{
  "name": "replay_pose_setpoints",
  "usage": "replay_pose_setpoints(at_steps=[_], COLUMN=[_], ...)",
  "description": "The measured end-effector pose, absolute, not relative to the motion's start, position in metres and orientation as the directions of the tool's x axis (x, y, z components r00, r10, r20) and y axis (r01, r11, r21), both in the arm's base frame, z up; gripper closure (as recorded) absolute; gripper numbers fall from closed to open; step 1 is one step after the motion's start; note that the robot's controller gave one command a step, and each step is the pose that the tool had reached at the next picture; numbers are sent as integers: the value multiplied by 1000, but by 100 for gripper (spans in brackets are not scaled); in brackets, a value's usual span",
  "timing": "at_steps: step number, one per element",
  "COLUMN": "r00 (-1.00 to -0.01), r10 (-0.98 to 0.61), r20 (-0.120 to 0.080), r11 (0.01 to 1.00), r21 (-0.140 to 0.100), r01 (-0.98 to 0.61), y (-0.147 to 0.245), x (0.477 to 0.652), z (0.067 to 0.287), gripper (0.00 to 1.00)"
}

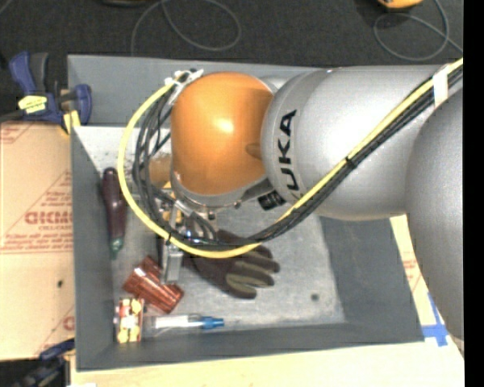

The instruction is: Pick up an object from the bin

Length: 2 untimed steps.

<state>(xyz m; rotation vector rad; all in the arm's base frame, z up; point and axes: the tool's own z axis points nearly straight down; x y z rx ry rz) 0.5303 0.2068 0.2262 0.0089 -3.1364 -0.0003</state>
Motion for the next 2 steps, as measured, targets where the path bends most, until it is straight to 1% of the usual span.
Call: replay_pose_setpoints(at_steps=[1, 2], r00=[-1000, -996], r10=[-1, 85], r20=[-3, -3], r11=[1000, 996], r21=[2, 3], r01=[-1, 85], y=[206, 168], x=[532, 542], z=[231, 164], gripper=[0, 0])
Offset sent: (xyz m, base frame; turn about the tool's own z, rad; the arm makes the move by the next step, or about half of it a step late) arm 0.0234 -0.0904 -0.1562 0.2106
